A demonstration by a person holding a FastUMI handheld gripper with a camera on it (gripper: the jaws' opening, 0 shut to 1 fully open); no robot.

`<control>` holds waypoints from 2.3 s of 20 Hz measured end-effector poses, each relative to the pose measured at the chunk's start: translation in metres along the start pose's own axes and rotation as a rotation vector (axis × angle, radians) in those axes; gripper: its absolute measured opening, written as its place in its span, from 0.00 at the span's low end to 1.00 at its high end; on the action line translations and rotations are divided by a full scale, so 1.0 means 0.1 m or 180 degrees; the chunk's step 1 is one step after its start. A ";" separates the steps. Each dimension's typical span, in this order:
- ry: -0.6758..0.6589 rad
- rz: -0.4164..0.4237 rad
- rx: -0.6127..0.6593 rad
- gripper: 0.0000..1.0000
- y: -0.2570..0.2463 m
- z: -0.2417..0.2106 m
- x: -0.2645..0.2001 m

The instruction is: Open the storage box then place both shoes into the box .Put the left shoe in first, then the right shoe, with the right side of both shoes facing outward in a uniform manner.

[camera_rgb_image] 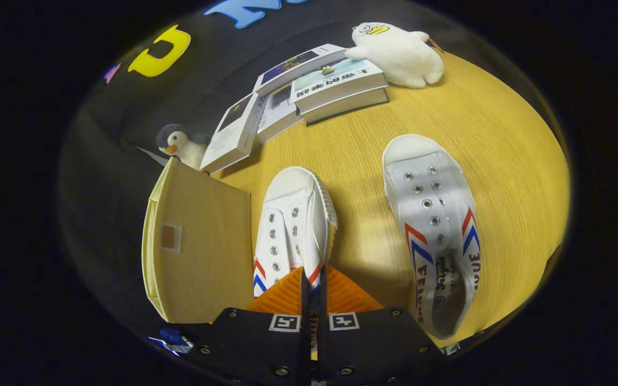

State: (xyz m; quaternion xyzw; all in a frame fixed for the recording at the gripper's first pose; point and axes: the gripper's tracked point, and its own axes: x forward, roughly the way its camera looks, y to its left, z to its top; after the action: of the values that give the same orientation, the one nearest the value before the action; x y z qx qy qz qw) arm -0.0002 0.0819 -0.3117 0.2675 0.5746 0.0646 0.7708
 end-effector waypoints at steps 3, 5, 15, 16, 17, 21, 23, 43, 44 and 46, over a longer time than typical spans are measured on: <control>-0.0085 0.0068 -0.0045 0.05 0.21 0.11 -0.21; -0.0133 0.0141 -0.0059 0.05 0.40 0.20 -0.35; -0.0350 0.0391 -0.0290 0.05 1.39 0.50 -0.62; -0.0338 0.0412 -0.0310 0.05 1.48 0.50 -0.61; -0.0326 0.0429 -0.0317 0.05 1.57 0.49 -0.57; -0.0253 0.0449 -0.0385 0.05 1.88 0.42 -0.39; -0.0212 0.0445 -0.0420 0.05 2.01 0.36 -0.27; 0.0336 -0.0011 -0.0901 0.05 2.45 -0.43 0.94; 0.0361 -0.0016 -0.0888 0.05 2.46 -0.45 0.99; 0.0388 -0.0061 -0.0905 0.05 2.46 -0.46 1.06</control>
State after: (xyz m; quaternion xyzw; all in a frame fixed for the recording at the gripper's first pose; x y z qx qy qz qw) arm 0.0434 0.3491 -0.2910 0.1459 0.6079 0.1541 0.7651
